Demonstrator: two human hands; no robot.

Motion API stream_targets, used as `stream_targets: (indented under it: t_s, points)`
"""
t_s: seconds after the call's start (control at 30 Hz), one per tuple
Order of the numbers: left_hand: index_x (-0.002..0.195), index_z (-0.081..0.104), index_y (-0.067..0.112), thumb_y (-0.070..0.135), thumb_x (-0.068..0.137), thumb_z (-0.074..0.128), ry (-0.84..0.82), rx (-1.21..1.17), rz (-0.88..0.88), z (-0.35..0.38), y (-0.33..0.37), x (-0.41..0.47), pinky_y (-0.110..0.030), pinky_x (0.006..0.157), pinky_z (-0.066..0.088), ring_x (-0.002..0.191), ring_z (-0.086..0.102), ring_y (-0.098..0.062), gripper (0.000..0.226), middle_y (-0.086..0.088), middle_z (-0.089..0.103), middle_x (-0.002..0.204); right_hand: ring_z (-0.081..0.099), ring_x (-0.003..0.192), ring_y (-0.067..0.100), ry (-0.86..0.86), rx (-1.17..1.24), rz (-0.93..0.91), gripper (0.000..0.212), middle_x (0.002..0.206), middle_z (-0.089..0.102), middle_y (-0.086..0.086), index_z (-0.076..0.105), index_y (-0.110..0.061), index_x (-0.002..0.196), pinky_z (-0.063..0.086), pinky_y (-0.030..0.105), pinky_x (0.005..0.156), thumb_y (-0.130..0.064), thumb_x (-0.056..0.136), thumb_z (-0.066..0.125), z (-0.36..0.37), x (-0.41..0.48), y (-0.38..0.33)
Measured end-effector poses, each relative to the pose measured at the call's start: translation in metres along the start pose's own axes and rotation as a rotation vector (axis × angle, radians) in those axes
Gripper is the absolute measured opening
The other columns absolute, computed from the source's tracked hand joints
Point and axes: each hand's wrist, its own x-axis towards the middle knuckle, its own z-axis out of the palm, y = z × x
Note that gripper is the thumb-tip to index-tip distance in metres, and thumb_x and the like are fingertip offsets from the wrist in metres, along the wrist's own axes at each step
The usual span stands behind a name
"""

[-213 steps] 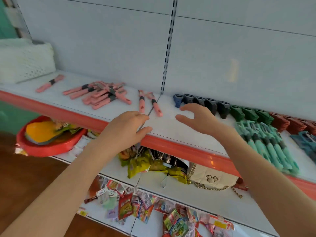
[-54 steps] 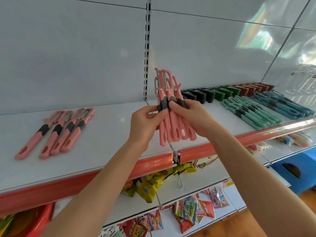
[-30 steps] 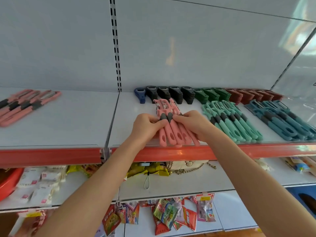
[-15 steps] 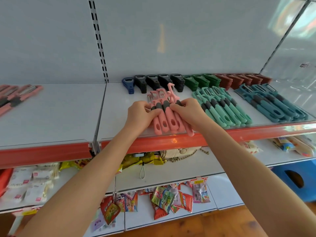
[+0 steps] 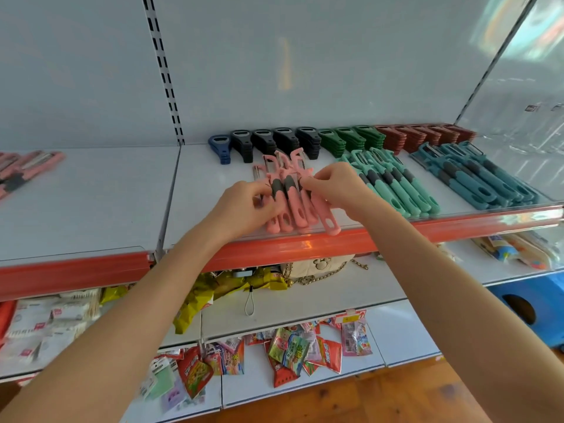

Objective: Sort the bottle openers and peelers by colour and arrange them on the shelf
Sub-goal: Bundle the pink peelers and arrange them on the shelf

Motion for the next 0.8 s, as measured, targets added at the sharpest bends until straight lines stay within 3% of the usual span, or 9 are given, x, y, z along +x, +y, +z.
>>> stream_targets:
  t_s: [0.1,0.13,0.2,0.3,0.4,0.47,0.57,0.7,0.8]
  points:
    - [0.123,0.057,0.008,0.031,0.088,0.058,-0.081,0.096,0.073,-0.007,-0.004,-0.004,-0.012,0.080,0.030,0.112,0.046,-0.013,0.041,-0.004,0.055,0.121,0.060,0.075,0.031,-0.054,-0.032,-0.032,0.026,0.077,0.056,0.011,0.062,-0.003,0.097,0.056,0.041,0.077,-0.025,0.085,0.063,-0.009,-0.005,0.005]
    - [0.128,0.053,0.013,0.033,0.088,0.057,-0.097,0.109,0.079,-0.009,-0.005,-0.005,-0.012,0.087,0.026,0.124,0.040,-0.012,0.044,-0.002,0.049,0.134,0.064,0.084,0.031,-0.079,-0.068,-0.021,0.035,0.090,0.063,0.011,0.058,-0.004,0.112,0.056,0.042,0.080,-0.024,0.085,0.065,-0.010,-0.007,0.007]
    - [0.131,0.049,0.017,0.034,0.089,0.055,-0.118,0.110,0.077,-0.010,-0.004,-0.006,-0.014,0.091,0.024,0.130,0.036,-0.011,0.046,0.001,0.044,0.140,0.065,0.080,0.025,-0.112,-0.079,-0.021,0.042,0.097,0.067,0.012,0.053,-0.006,0.121,0.057,0.033,0.070,-0.020,0.084,0.066,-0.009,-0.009,0.010]
    - [0.132,0.048,0.016,0.034,0.090,0.055,-0.110,0.190,0.070,-0.003,-0.004,-0.003,-0.019,0.091,0.029,0.124,0.042,-0.017,0.047,-0.004,0.048,0.135,0.058,0.064,0.018,-0.058,-0.070,-0.057,0.038,0.091,0.066,0.013,0.057,0.000,0.116,0.048,0.025,0.057,-0.014,0.083,0.066,-0.008,-0.009,0.008]
    - [0.133,0.047,0.015,0.037,0.090,0.053,-0.088,0.224,0.061,0.002,-0.008,-0.003,-0.023,0.094,0.032,0.121,0.045,-0.018,0.049,-0.006,0.050,0.133,0.064,0.081,0.038,0.046,-0.041,-0.096,0.039,0.100,0.065,0.029,0.055,0.016,0.108,0.050,0.039,0.063,-0.011,0.083,0.065,-0.009,-0.008,0.008]
    - [0.137,0.042,0.016,0.036,0.091,0.051,-0.086,0.205,0.062,0.002,-0.010,-0.003,-0.023,0.099,0.029,0.127,0.040,-0.017,0.051,-0.005,0.045,0.139,0.065,0.085,0.038,0.065,-0.049,-0.109,0.041,0.101,0.063,0.033,0.053,0.020,0.108,0.048,0.036,0.065,-0.012,0.084,0.063,-0.008,-0.007,0.010]
    - [0.141,0.032,0.026,0.038,0.092,0.047,-0.142,0.187,0.071,0.001,-0.011,-0.004,-0.027,0.108,0.020,0.139,0.023,-0.016,0.053,-0.004,0.030,0.150,0.057,0.059,0.022,0.039,-0.107,-0.116,0.036,0.083,0.066,0.028,0.059,0.017,0.099,0.045,0.027,0.055,-0.015,0.083,0.063,-0.004,-0.004,0.010]
    - [0.140,0.031,0.034,0.037,0.093,0.046,-0.186,0.193,0.073,0.002,-0.006,-0.005,-0.023,0.100,0.025,0.135,0.027,-0.019,0.049,-0.007,0.031,0.147,0.063,0.077,0.028,-0.007,-0.114,-0.128,0.035,0.100,0.067,0.017,0.063,0.001,0.105,0.054,0.039,0.071,-0.028,0.085,0.064,0.000,-0.005,0.005]
    - [0.140,0.033,0.033,0.037,0.093,0.046,-0.173,0.183,0.075,0.002,-0.004,-0.007,-0.019,0.091,0.027,0.131,0.032,-0.019,0.049,-0.008,0.035,0.142,0.062,0.092,0.038,-0.011,-0.179,-0.159,0.038,0.104,0.065,0.024,0.064,0.004,0.104,0.052,0.047,0.081,-0.030,0.086,0.062,0.001,-0.006,0.005]
